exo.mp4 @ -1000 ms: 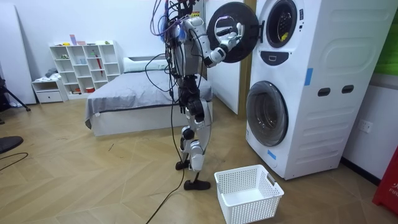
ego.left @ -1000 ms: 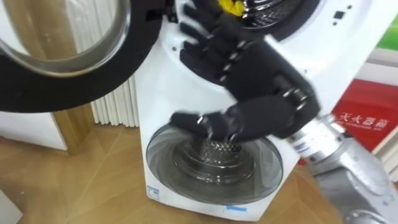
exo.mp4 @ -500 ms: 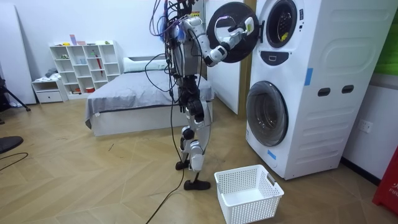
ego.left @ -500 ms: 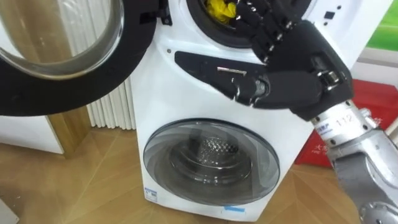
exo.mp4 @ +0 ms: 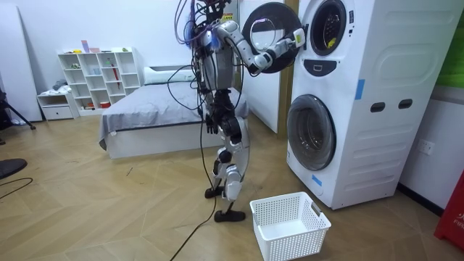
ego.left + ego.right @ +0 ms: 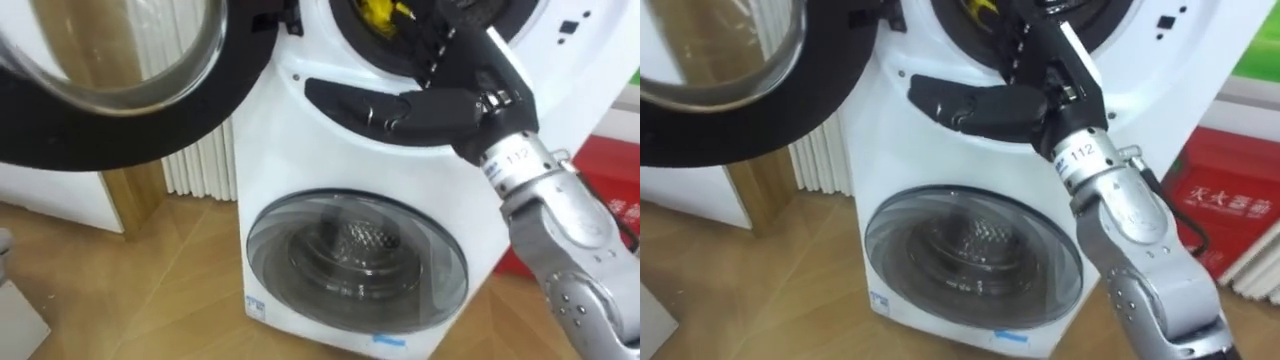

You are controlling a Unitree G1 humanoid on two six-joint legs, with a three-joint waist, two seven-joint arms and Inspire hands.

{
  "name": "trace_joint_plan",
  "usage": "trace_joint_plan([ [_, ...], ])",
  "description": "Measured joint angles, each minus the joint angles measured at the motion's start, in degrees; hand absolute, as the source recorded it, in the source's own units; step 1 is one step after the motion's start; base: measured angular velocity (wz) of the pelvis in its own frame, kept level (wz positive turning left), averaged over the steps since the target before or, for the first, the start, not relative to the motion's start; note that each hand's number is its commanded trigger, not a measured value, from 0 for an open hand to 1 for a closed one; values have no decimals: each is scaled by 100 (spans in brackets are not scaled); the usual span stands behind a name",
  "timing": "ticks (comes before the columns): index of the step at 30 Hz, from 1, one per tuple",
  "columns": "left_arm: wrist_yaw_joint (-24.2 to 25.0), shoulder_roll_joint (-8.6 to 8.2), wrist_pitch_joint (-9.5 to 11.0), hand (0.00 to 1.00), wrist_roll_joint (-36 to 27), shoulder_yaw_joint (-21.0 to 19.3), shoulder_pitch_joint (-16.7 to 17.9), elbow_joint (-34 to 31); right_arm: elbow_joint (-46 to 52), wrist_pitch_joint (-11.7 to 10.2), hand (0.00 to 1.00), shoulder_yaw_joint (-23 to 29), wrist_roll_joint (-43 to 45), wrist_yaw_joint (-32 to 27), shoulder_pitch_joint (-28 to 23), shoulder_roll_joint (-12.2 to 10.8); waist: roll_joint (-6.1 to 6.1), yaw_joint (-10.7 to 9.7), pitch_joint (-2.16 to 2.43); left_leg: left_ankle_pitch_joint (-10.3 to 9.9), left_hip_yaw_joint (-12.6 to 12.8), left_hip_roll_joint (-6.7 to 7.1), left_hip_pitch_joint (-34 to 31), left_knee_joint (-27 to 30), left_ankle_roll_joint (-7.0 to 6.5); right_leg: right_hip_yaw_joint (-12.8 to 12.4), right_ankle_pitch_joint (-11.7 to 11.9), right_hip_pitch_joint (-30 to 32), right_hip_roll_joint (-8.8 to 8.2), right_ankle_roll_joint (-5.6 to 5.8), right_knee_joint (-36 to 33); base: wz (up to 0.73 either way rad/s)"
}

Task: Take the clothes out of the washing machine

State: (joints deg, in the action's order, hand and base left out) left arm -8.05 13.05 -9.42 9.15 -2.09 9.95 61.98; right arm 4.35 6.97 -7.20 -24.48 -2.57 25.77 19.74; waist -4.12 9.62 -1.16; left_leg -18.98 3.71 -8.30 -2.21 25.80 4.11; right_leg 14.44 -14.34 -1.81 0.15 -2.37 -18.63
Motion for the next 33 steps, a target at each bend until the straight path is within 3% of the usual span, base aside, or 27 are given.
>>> trace_joint_plan([
  [3, 49, 24, -55, 0, 26, 2, 180, -12, -82, -2, 0, 3, 24, -178, 0, -8, -84, 16, 96, 3, 24, -26, -175, 362, 46, 40, -175, 49, -44, -57, -130, 17],
  [4, 57, 25, -63, 0, 39, 0, 214, -8, -80, -2, 0, 3, 25, -201, 1, -7, -104, 14, 107, 56, 35, -34, -299, 586, 45, 45, -180, 24, -55, -66, -109, 31],
  [5, 78, 28, -66, 0, 53, -8, 274, -4, -126, -4, 0, 0, 49, -251, -8, -14, -131, -3, 47, 145, 4, 7, -672, 1219, -81, -2, -206, -109, -88, -113, -26, 40],
  [6, 89, -1, -65, 0, 57, 4, 357, -16, -247, -2, 0, 26, -42, -316, -11, 28, -150, -2, 65, 107, -74, 254, -911, 931, -134, -45, -267, -214, -176, -106, 1, 37],
  [7, 93, -23, -62, 0, 55, 4, 379, -25, -276, 3, 0, 53, -62, -366, -10, 59, -174, 6, 88, 148, -73, 347, -1032, 681, -131, -52, -306, -226, -227, -74, -24, 12],
  [8, 101, -20, -56, 0, 42, -17, 430, -22, -292, 10, 0, 128, -69, -435, -7, 71, -159, 92, 106, 533, -99, 506, -1290, 239, -177, -88, -394, -246, -281, 34, -35, -27],
  [9, 102, 25, -53, 0, 22, -119, 546, -9, -283, 16, 0, 132, -80, -429, -8, 72, -161, 150, 117, 900, -115, 565, -1369, 4, -214, -187, -469, -288, -334, 136, -39, -33],
  [10, 104, 60, -52, 0, -10, -160, 604, -7, -272, 17, 0, 133, -92, -435, -8, 73, -187, 133, 143, 1047, -107, 596, -1365, -52, -258, -202, -497, -328, -362, 175, -39, -20],
  [11, 115, 107, -48, 0, -15, -239, 624, -5, -222, 16, 0, 187, -107, -486, 0, 108, -242, 49, 173, 1239, -61, 672, -1322, -102, -500, -188, -499, -344, -417, 248, -34, 0],
  [13, 149, 119, -14, 0, -8, -240, 567, -8, -207, 17, 0, 190, -201, -608, 22, 136, -280, -57, 183, 1129, 16, 782, -1266, -13, -637, -336, -480, -409, -511, 349, 32, 3],
  [15, 159, 118, 61, 0, -16, -239, 486, -35, -181, 17, 0, 191, -191, -655, 13, 138, -195, -153, 140, 927, 86, 819, -1197, 146, -715, -416, -467, -512, -589, 382, -26, -6],
  [17, 158, 192, 129, 0, -55, -258, 370, -206, -41, 17, 0, 216, -49, -777, 11, 144, -157, -324, 121, 763, 170, 917, -1176, 198, -788, -499, -523, -490, -731, 487, -236, -6],
  [18, 156, 200, 129, 0, -160, -275, 221, -221, -5, 16, 0, 232, 10, -806, 10, 163, -97, -388, 104, 691, 233, 994, -1111, 194, -842, -526, -565, -423, -838, 561, -515, -6],
  [21, 138, 213, 137, 0, -295, -257, 51, -222, 1, 12, 0, 227, 81, -927, 10, 284, 20, -466, 123, 573, 374, 1162, -892, 98, -973, -679, -563, -65, -1111, 604, -1486, -16],
  [22, 100, 220, 150, 0, -350, -250, -21, -224, -9, 5, 0, 231, 127, -980, 10, 363, 20, -468, 121, 545, 437, 1276, -733, -24, -1030, -774, -485, 89, -1223, 732, -1881, -15],
  [23, 96, 229, 188, 0, -363, -229, -67, -224, -47, 4, 0, 237, 125, -1010, 7, 417, 59, -484, 105, 505, 458, 1321, -543, -115, -1090, -877, -314, 138, -1259, 787, -2147, -20],
  [24, 91, 242, 245, 0, -347, -222, -139, -262, -68, 5, 0, 242, 168, -1045, -14, 428, 104, -493, 105, 482, 420, 1307, -355, -242, -1117, -909, -55, 231, -1238, 783, -2375, -9],
  [25, 77, 249, 253, 0, -349, -222, -142, -305, -67, 4, 0, 253, 185, -1043, -21, 431, 136, -521, 110, 478, 361, 1291, -286, -307, -1122, -900, -68, 265, -1194, 755, -2417, -10],
  [26, 69, 258, 277, 0, -348, -207, -182, -353, -65, -2, 0, 315, 245, -990, -17, 445, 159, -482, 117, 479, 349, 1198, -223, -419, -1121, -923, -297, 437, -1047, 720, -2277, -7],
  [27, 71, 261, 301, 0, -348, -189, -217, -351, -65, 2, 0, 342, 262, -961, -17, 473, 165, -456, 117, 483, 356, 1146, -197, -470, -1114, -931, -384, 560, -967, 674, -2175, -8],
  [28, 73, 274, 352, 0, -345, -132, -274, -331, -65, 34, 0, 353, 275, -910, -17, 526, 174, -442, 109, 494, 368, 1071, -121, -528, -1104, -815, -441, 800, -828, 647, -1847, 0],
  [30, 77, 268, 349, 0, -329, -101, -285, -339, -64, 61, 0, 358, 275, -905, -19, 530, 153, -473, 121, 492, 354, 1032, 42, -622, -1101, -816, -346, 983, -600, 527, -1055, 11],
  [31, 73, 272, 348, 0, -325, -120, -260, -357, -42, 59, 0, 399, 265, -938, -16, 550, 131, -481, 134, 481, 318, 1026, 115, -676, -1084, -816, -59, 1052, -485, 440, -492, 33],
  [33, 69, 272, 345, 0, -325, -173, -197, -354, 1, 56, 0, 420, 217, -1062, 8, 713, 58, -503, 155, 392, 221, 1021, 306, -834, -999, -792, 886, 1039, -327, 257, -59, 38],
])
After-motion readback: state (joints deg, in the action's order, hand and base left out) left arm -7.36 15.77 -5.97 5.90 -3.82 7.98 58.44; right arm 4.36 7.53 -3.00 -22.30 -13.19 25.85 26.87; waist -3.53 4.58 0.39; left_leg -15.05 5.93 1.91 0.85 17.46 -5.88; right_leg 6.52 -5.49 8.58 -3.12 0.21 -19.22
